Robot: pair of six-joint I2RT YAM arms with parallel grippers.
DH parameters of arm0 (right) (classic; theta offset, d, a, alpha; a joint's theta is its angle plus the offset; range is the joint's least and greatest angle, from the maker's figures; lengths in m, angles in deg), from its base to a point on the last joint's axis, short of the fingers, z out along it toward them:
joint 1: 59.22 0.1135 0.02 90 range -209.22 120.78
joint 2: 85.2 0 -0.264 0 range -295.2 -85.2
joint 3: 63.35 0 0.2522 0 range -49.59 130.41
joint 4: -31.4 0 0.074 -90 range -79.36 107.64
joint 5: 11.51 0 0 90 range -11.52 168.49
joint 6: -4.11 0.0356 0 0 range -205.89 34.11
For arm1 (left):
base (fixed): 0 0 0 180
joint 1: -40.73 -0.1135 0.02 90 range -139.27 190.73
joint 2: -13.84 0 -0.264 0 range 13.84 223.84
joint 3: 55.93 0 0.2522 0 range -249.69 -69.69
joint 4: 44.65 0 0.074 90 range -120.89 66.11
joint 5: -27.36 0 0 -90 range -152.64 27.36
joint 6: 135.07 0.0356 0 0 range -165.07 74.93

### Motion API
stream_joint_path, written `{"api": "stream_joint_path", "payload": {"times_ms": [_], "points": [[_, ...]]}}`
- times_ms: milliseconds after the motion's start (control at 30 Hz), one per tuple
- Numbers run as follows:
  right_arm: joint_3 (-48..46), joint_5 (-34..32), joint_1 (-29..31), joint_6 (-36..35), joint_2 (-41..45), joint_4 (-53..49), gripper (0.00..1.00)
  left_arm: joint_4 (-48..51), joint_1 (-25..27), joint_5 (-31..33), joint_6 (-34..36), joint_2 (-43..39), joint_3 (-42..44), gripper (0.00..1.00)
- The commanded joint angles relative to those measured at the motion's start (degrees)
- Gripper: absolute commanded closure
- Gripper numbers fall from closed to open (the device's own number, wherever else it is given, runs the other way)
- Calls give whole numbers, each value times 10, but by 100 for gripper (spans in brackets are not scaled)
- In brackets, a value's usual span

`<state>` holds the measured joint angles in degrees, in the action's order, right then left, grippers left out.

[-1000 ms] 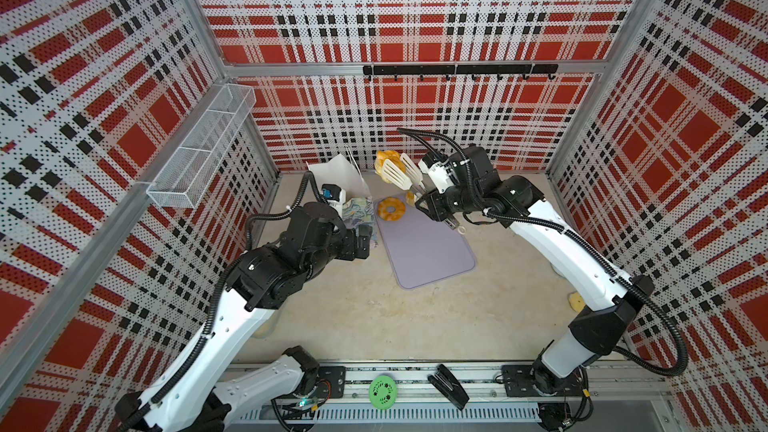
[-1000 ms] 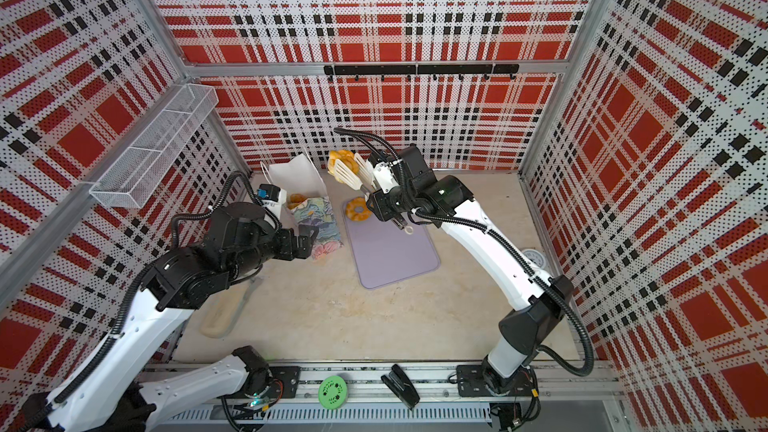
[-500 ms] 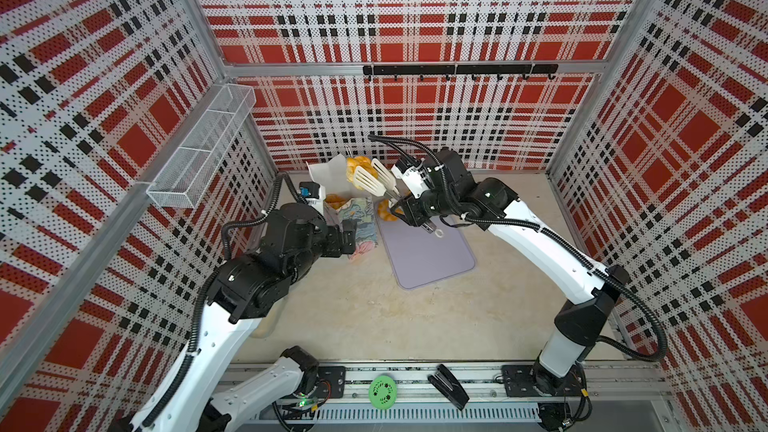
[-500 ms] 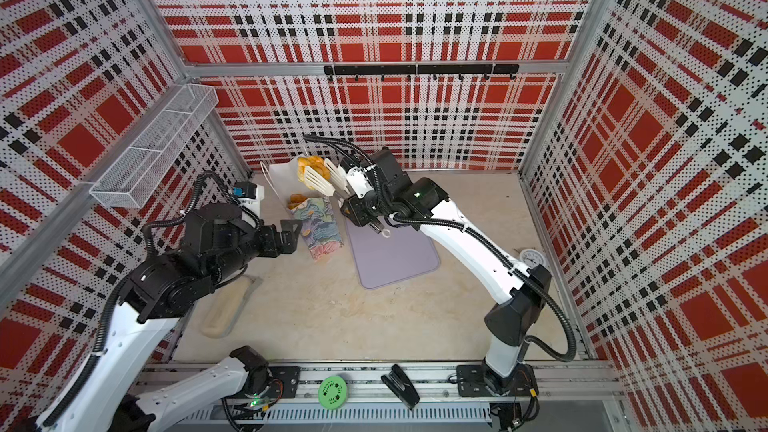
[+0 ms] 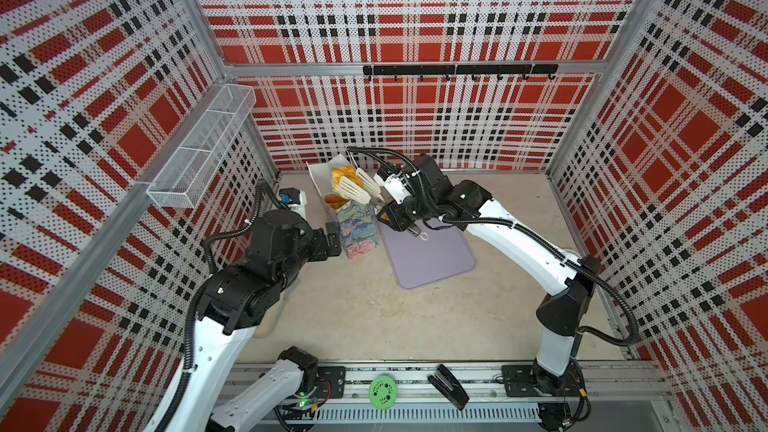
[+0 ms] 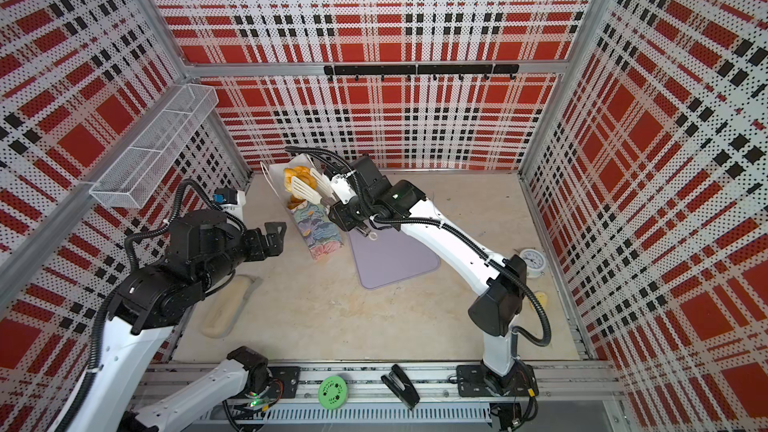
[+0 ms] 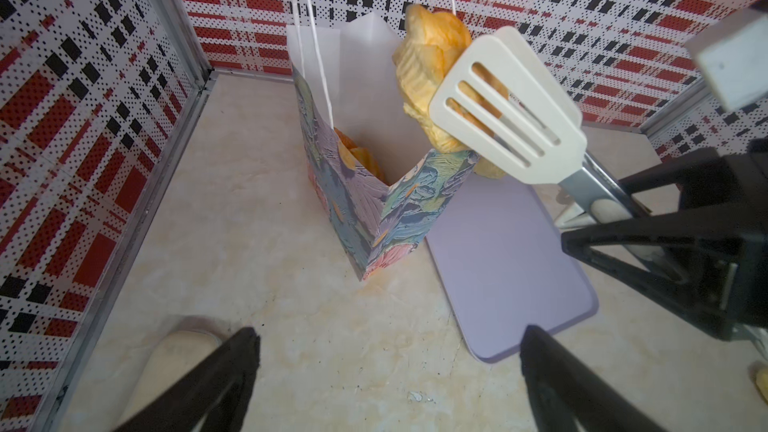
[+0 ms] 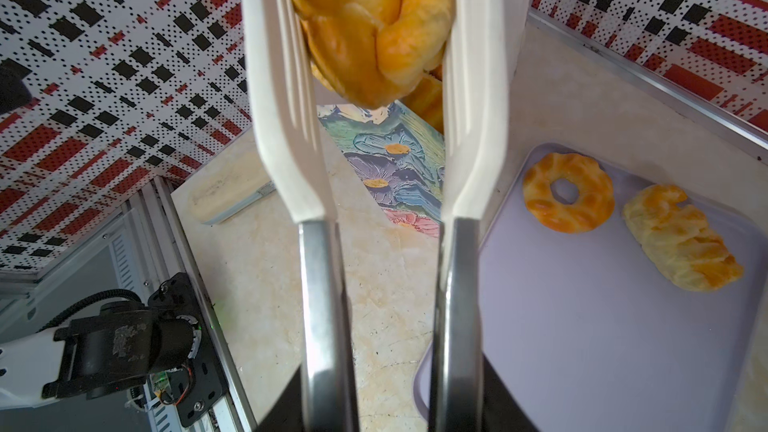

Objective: Place the fake bread into the paper bag
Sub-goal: 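Lower the braided bun into the bag and open the right tongs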

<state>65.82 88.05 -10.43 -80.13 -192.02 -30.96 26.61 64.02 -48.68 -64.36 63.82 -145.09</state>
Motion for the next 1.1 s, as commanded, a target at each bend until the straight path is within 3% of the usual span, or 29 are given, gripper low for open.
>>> {"api": "stream_joint_path", "payload": {"times_ms": [0,567,1067], "points": [[32,-14,4,-9,-8,57,58,14,-7,-5,-5,-6,10,1],[92,-42,5,-7,-70,44,57,6,-7,-30,-22,-9,44,1],[116,-57,5,-16,-78,23,42,-19,-2,-43,-32,-5,51,1]]}}
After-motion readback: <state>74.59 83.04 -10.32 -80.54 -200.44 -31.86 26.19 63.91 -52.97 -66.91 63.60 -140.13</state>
